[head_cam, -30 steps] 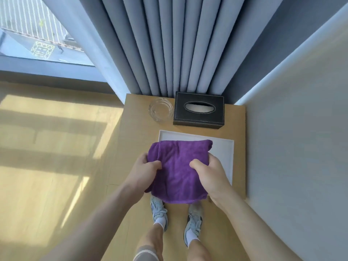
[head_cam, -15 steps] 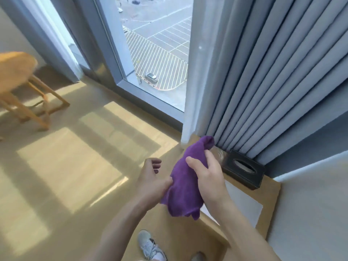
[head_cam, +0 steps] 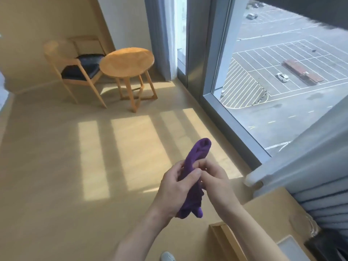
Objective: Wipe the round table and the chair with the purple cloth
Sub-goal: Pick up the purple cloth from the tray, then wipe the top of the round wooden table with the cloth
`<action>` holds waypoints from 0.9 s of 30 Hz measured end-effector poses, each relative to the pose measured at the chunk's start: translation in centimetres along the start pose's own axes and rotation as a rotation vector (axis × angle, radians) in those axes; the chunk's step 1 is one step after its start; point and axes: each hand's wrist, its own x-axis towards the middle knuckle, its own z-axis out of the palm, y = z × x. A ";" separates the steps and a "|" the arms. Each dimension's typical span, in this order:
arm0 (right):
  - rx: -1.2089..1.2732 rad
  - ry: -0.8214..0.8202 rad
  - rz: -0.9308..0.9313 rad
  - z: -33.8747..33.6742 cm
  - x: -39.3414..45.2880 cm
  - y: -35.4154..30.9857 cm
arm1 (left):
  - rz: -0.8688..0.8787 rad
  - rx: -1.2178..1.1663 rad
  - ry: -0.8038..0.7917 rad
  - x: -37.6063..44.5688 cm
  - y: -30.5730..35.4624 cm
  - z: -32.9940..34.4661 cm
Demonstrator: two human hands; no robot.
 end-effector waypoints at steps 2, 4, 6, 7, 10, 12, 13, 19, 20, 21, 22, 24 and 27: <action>-0.044 -0.011 0.018 1.4 2.3 -0.5 | 0.013 -0.027 0.025 1.7 0.7 -1.8; -0.112 -0.002 0.035 2.2 4.6 -0.6 | -0.004 -0.055 0.042 3.5 1.3 -3.1; -0.153 0.010 0.054 2.6 7.1 -0.7 | -0.026 -0.085 0.051 5.6 1.8 -4.2; -0.165 0.011 0.062 2.6 8.4 -0.7 | -0.043 -0.098 0.053 6.8 2.1 -4.6; -0.179 0.012 0.089 2.7 13.0 -0.8 | -0.078 -0.084 0.090 10.7 3.1 -6.0; -0.161 -0.001 0.121 2.6 16.6 -1.2 | -0.090 -0.072 0.143 13.7 4.0 -6.9; -0.142 -0.016 0.136 2.5 18.4 -1.8 | -0.099 -0.073 0.179 15.3 4.6 -7.4; -0.128 -0.140 0.154 1.9 29.6 -6.8 | -0.093 -0.172 0.318 24.6 9.2 -10.0; -0.134 -0.171 0.153 2.0 31.5 -7.7 | -0.078 -0.176 0.334 26.1 9.8 -10.4; -0.141 -0.195 0.154 2.2 33.4 -8.5 | -0.059 -0.176 0.355 27.5 10.4 -10.7; -0.152 -0.213 0.156 2.6 35.2 -9.2 | -0.047 -0.182 0.381 28.7 10.9 -11.1; -0.178 -0.233 0.164 3.7 38.4 -10.4 | -0.019 -0.211 0.424 30.7 11.9 -11.9; -0.214 -0.217 0.175 6.0 42.6 -11.4 | -0.015 -0.249 0.494 33.2 13.1 -13.8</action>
